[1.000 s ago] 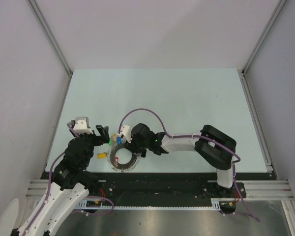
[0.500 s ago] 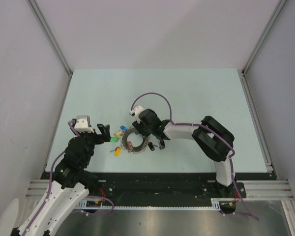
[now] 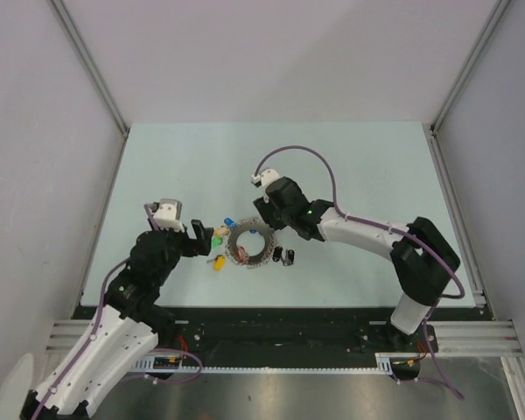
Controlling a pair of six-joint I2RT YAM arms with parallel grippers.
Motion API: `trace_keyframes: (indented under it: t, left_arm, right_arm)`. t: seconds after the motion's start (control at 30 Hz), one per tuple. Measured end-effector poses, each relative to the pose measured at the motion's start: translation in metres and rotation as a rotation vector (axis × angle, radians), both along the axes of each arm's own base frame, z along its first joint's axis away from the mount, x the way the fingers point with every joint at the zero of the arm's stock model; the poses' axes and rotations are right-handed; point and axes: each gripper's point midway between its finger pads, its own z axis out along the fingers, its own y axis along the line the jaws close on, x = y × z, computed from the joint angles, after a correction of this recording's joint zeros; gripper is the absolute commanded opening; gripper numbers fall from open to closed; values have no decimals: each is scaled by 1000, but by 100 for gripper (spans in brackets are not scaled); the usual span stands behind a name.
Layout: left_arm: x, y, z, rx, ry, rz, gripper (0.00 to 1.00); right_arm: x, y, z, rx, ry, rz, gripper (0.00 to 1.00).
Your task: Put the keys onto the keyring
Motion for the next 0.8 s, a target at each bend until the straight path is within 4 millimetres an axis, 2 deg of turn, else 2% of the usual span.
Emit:
trace_keyframes:
  t: [0.07, 0.13, 0.23, 0.33, 0.43, 0.53, 0.6, 0.67, 0.8]
  left_arm:
    - [0, -10, -11, -10, 54, -41, 86]
    - [-2, -21, -23, -18, 107, -81, 85]
    - [-8, -36, -38, -19, 178, -128, 83]
    - [-23, -61, -54, -5, 251, -206, 79]
    - [-38, -84, -72, 25, 315, -271, 78]
    - [-49, -98, -91, 83, 370, -301, 77]
    - [-51, -99, -99, 111, 390, -292, 75]
    - [-49, -97, -98, 110, 378, -270, 75]
    - [-39, -92, -78, 65, 298, -218, 75]
  right_arm:
    - [-4, -13, 17, 32, -11, -19, 51]
    - [-8, -28, 22, 54, -8, -44, 51]
    - [-16, -59, 17, 76, 22, -97, 50]
    - [-27, -86, 9, 98, 53, -144, 49]
    - [-39, -99, 6, 125, 67, -156, 42]
    - [-51, -97, 5, 158, 72, -116, 40]
    - [-63, -87, 1, 180, 75, -66, 39]
    - [-73, -76, -3, 184, 75, -20, 38]
    - [-101, -28, -15, 192, 61, 125, 32]
